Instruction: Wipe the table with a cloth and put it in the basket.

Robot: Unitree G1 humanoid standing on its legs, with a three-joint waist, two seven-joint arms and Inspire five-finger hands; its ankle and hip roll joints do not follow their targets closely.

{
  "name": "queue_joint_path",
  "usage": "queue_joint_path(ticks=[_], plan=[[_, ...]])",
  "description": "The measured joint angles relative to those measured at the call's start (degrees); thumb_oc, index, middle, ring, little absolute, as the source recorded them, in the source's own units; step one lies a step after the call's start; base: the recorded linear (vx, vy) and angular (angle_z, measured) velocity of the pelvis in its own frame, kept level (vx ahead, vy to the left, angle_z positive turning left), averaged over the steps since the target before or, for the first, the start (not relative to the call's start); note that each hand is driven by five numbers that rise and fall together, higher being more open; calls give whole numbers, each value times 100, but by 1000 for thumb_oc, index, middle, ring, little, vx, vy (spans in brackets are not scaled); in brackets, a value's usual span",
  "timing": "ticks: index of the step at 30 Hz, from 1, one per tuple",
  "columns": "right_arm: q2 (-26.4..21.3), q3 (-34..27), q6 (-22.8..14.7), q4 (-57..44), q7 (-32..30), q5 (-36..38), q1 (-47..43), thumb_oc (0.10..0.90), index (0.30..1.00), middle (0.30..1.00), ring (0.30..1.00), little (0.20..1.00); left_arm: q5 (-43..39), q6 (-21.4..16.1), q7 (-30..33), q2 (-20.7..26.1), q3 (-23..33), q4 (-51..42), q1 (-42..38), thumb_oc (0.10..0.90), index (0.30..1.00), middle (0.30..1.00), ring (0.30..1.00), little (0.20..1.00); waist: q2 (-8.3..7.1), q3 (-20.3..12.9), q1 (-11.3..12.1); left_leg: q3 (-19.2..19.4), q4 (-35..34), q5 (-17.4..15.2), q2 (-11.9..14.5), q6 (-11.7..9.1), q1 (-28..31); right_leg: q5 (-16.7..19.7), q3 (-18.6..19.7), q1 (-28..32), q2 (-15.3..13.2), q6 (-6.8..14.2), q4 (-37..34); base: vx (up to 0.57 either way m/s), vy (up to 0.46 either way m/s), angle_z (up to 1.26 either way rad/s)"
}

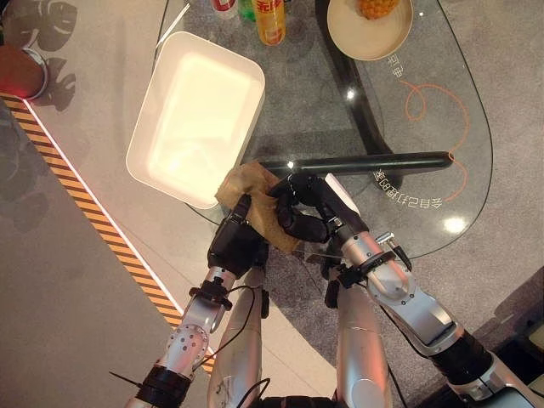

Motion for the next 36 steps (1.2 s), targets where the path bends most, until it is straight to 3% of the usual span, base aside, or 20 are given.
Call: queue_joint_path(ticks=[9,29,36], plan=[[94,-398,-19,-4,-501,-6,15,800,900,900,900,900,-5,9,2,-49,-13,1,42,100,300,300,300,200,-5,-2,-2,0,4,0,1,0,3,15,1,3,0,-21,1,0,0,0],[72,-760,-5,39,-741,-127,543,800,900,900,900,900,255,-12,-230,-90,26,-1,30,100,300,300,300,200,-49,4,-38,5,-9,-2,3,2,3,4,6,3,3,-3,-15,0,2,0],[77,-769,100,277,-659,-121,688,800,900,900,900,900,937,-452,-435,-22,227,-2,25,100,300,300,300,200,-80,4,-170,19,-25,-9,2,12,8,23,19,2,2,-20,-39,8,45,-1]])
